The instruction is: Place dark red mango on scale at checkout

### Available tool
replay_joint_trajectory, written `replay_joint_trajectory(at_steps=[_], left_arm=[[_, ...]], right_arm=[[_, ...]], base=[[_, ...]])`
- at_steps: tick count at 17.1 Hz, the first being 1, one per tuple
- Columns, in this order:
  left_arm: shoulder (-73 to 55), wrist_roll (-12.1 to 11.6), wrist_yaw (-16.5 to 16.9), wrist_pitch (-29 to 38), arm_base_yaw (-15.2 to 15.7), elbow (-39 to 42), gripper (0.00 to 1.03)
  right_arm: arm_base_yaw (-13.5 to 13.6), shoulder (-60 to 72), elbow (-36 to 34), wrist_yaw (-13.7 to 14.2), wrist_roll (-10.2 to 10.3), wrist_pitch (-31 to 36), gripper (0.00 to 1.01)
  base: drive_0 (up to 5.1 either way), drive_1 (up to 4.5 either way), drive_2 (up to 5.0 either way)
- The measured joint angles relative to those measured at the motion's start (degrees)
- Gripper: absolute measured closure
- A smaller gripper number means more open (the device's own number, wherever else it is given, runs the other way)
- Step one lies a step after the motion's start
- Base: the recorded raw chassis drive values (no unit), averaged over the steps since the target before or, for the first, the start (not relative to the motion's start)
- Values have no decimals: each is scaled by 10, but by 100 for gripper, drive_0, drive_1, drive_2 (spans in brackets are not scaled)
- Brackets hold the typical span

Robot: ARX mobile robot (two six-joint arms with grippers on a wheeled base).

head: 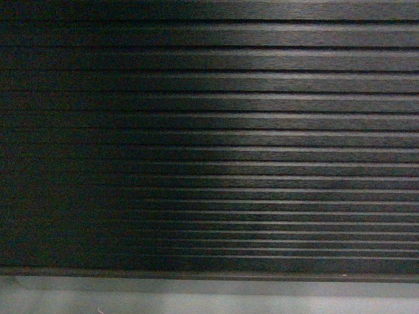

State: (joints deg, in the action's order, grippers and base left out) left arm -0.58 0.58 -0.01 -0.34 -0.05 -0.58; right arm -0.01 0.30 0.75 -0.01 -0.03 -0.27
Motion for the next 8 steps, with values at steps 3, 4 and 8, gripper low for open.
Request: replay_joint_trajectory(at_steps=[3, 4, 8], left_arm=[[0, 0, 0, 0, 0, 0, 5], [0, 0, 0, 0, 0, 0, 5], [0, 0, 0, 0, 0, 0, 5]], right_arm=[[0, 0, 0, 0, 0, 0, 3], [0, 0, 0, 0, 0, 0, 3], [0, 0, 0, 0, 0, 0, 3]], base=[[0, 0, 0], [0, 0, 0], [0, 0, 0]])
